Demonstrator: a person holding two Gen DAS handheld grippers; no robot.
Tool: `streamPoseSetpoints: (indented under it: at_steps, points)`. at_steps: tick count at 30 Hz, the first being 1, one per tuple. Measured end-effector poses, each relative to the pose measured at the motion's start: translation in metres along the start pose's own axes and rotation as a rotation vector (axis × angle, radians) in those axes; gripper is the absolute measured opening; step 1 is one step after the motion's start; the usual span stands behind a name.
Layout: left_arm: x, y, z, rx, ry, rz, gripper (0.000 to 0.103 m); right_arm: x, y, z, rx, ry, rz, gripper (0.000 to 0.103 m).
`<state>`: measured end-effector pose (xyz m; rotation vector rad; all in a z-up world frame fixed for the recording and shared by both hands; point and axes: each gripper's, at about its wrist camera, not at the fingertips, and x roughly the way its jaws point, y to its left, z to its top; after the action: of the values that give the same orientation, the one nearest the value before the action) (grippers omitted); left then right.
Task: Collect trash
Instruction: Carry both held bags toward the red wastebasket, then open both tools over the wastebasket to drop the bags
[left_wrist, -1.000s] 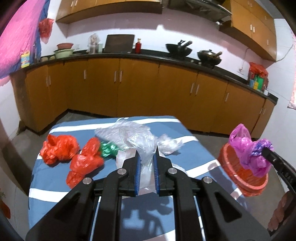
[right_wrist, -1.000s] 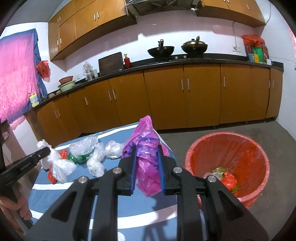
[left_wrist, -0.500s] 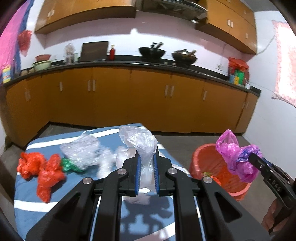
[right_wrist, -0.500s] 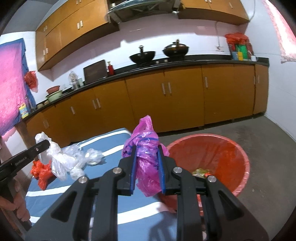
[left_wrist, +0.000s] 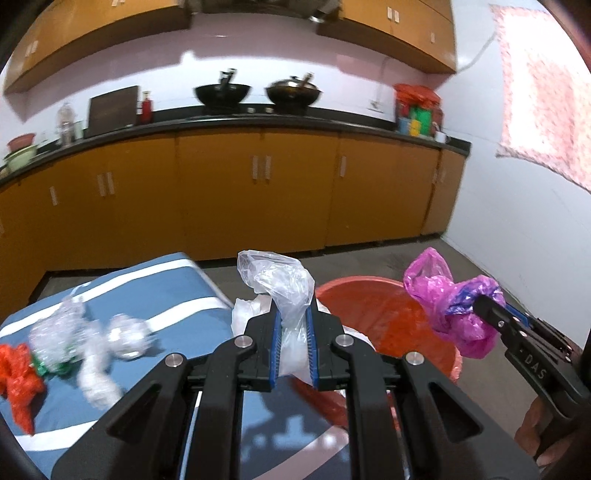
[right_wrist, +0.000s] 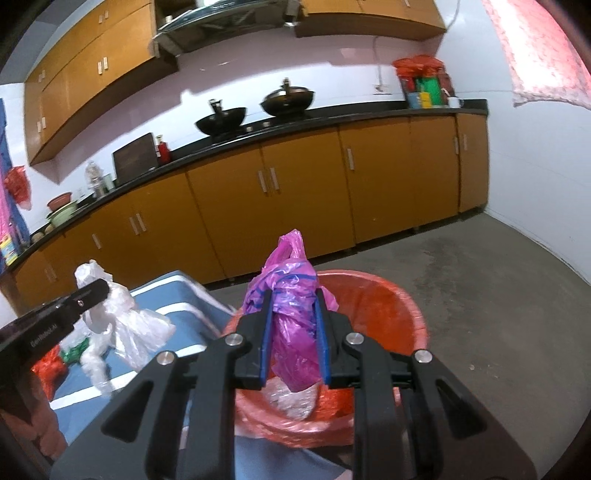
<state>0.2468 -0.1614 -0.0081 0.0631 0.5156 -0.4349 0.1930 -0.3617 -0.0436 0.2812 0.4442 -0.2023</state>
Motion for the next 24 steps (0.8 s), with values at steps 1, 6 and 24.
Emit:
streamPoseSetpoints:
  at_steps: [1,6,24]
  points:
    - [0.006,-0.005,0.0,0.009,0.005,-0.009,0.012,0.003,-0.003,0.001,0.005,0.002,-0.006,0.021]
    - [0.035,-0.024,0.002,0.046,0.036,-0.039,0.012,0.019,-0.025,0.003,0.033,0.014,-0.03,0.021]
    - [0.07,-0.038,-0.01,0.084,0.1,-0.091,0.044,0.047,-0.054,-0.003,0.117,0.053,-0.014,0.038]
